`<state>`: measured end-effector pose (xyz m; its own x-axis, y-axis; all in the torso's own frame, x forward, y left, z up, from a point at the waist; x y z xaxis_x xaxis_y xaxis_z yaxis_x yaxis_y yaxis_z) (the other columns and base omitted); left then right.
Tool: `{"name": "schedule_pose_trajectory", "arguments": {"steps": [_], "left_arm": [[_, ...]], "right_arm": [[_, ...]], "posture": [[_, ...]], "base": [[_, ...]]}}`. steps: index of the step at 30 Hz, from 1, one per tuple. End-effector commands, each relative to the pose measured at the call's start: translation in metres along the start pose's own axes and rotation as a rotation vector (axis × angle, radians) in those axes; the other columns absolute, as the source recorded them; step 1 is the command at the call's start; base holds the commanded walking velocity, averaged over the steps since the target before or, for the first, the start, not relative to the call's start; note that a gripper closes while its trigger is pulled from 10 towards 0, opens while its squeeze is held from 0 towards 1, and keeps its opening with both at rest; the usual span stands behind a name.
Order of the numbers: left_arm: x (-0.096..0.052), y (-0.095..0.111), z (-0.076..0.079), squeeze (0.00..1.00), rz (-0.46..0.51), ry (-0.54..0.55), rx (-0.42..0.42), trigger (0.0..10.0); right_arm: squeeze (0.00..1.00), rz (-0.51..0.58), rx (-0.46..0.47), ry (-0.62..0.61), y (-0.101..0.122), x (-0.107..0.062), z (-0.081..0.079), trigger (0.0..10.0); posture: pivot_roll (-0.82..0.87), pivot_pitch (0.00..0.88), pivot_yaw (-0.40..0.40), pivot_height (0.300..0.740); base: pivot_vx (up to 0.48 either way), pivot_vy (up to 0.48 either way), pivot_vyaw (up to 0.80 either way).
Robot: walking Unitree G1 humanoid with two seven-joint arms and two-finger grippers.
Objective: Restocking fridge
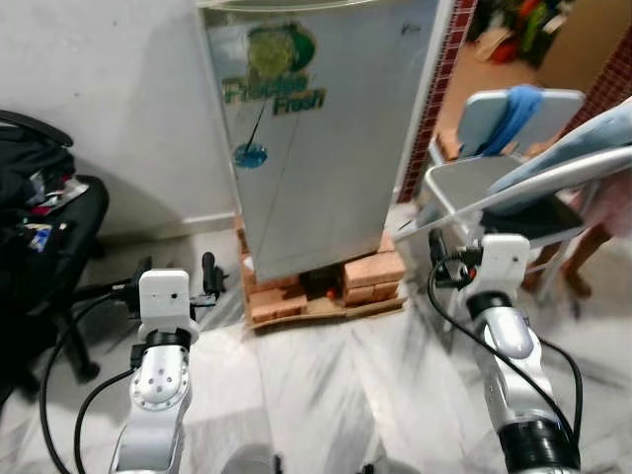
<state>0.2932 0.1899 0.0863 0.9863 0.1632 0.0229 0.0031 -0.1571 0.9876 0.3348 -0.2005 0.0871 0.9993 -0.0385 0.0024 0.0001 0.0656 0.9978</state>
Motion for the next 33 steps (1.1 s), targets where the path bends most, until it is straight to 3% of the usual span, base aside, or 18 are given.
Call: {"name": "schedule_pose_trajectory", "arguments": {"steps": [1,11,22,33], "left_arm": [[0.006,0.002,-0.008,0.00,0.004,0.013,0.008,10.0],[0.017,0.014,-0.002,0.00,0.035,-0.036,-0.009,10.0],[0.006,0.009,0.009,0.00,0.029,-0.080,-0.026,10.0],[0.000,-0.002,0.009,0.00,-0.002,-0.086,-0.037,10.0]], "right_arm": [[0.00,0.023,0.000,0.022,0.005,0.001,-0.011,10.0],[0.00,0.021,0.005,0.070,0.007,0.005,-0.030,10.0],[0.00,0.012,-0.002,0.085,0.006,0.006,-0.032,10.0],[0.00,0.013,-0.004,0.120,0.007,0.013,-0.037,10.0]], "posture": [[0.12,0.009,0.015,0.740],[0.13,0.034,0.029,0.740],[0.15,0.062,0.008,0.740],[0.15,0.059,-0.008,0.740]], "base": [[0.000,0.000,0.00],[0.000,0.427,0.00],[0.000,0.477,0.00],[0.165,0.411,-0.80]]}}
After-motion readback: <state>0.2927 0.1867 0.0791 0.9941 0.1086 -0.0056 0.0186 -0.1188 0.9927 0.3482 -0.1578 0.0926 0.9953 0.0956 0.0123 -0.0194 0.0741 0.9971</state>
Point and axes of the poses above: a point about 5 cm out from each wrist's last joint towards the gripper, its own x axis pointing out of the wrist towards the gripper, its own y axis along the axis of the wrist's last joint, z = x × y, the point moved 5 cm from there along x, pointing out of the wrist towards the gripper, and after that the axes turned 1 degree about -x, right-handed, at the moved point
